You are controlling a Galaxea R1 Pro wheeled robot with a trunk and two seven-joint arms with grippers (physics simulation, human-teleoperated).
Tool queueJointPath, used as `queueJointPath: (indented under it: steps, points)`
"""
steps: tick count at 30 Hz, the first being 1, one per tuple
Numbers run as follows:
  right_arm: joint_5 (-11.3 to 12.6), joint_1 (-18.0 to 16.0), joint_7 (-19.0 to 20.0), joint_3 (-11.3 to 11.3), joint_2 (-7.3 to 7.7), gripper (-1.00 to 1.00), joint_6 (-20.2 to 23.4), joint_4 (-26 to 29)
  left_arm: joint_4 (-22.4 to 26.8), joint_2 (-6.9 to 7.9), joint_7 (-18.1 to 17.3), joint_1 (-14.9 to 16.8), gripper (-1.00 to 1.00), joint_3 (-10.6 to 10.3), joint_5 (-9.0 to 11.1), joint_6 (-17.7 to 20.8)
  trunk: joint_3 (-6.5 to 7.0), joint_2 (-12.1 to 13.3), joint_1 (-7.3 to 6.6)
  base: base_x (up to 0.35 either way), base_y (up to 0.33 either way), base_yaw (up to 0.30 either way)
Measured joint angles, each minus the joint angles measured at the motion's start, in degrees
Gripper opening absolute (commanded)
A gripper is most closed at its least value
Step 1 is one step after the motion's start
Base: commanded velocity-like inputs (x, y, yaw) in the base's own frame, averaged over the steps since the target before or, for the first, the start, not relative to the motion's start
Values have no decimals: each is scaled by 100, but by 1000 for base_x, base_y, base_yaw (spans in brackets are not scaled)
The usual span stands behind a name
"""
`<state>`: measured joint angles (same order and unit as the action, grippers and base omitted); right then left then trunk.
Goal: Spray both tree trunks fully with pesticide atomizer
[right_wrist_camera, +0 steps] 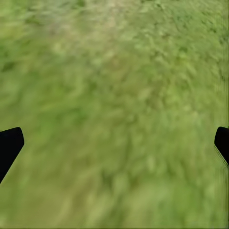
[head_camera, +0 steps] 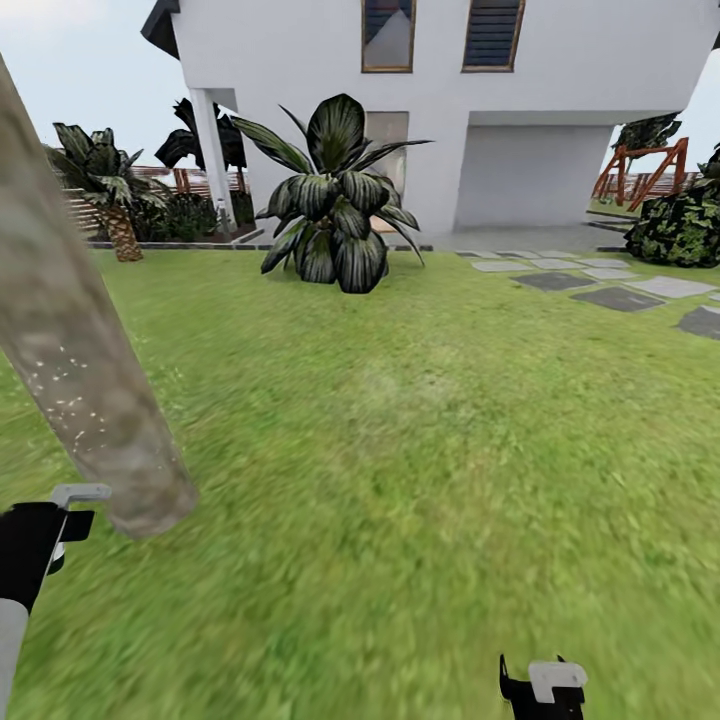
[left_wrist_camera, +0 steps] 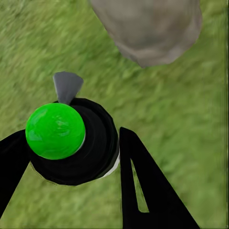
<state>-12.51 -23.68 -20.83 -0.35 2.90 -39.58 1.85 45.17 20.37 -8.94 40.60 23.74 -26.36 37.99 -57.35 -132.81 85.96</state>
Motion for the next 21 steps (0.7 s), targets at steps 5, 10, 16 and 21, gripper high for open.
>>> queueJointPath:
  steps: [5,10,16,21]
  points:
    - [2,2,2,0,0,100,1,0,0,16,5,-3,-100,12,-7,-2,0,0,0,261,-170,1]
    - [3,4,0,0,-8,100,-1,0,-102,11,5,-12,-100,34,-4,-5,0,0,0,217,-196,190]
    - [1,0,8,0,-9,100,-2,0,-232,9,5,-9,-100,34,-4,-77,0,0,0,160,-233,260]
    - [1,3,9,1,-9,100,-5,0,-233,-7,13,-10,-100,34,3,-82,0,0,0,56,-264,20]
